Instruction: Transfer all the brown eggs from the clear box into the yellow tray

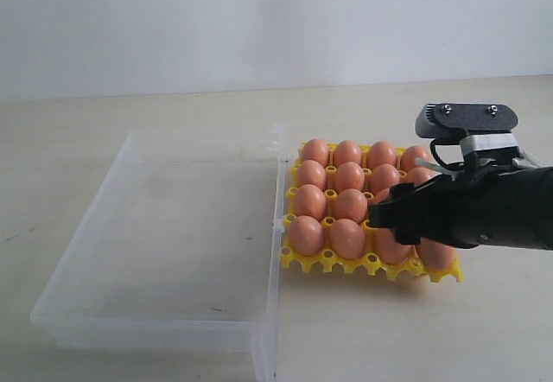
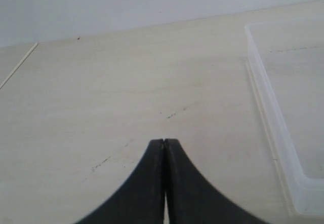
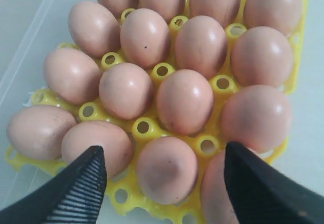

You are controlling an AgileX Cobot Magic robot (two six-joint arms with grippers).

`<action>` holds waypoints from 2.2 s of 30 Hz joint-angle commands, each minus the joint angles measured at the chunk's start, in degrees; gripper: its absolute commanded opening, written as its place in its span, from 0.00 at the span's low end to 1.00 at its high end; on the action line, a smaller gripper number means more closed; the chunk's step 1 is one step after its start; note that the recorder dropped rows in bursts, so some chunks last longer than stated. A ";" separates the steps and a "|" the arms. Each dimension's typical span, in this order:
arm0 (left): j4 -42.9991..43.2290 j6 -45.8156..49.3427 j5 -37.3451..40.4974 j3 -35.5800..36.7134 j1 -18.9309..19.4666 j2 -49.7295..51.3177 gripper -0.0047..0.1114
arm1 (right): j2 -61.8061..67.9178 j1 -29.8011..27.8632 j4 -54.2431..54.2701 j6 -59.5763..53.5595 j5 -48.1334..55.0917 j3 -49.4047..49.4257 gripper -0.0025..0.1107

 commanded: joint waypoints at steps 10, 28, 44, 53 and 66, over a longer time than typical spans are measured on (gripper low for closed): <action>-0.06 -0.26 -0.35 -0.23 0.11 -0.32 0.04 | -4.30 -0.04 -0.86 -0.54 -9.71 0.34 0.55; -0.06 -0.26 -0.35 -0.23 0.11 -0.32 0.04 | -44.26 -0.04 4.74 -9.72 -16.06 11.24 0.02; -0.06 -0.26 -0.35 -0.23 0.11 -0.32 0.04 | -50.48 -0.04 8.11 -10.16 -5.17 11.24 0.02; -0.06 -0.26 -0.35 -0.23 0.11 -0.32 0.04 | -50.63 -0.04 6.30 -8.73 -7.87 19.48 0.02; -0.06 -0.26 -0.35 -0.23 0.11 -0.32 0.04 | -76.04 -11.38 5.92 -8.73 6.96 31.42 0.02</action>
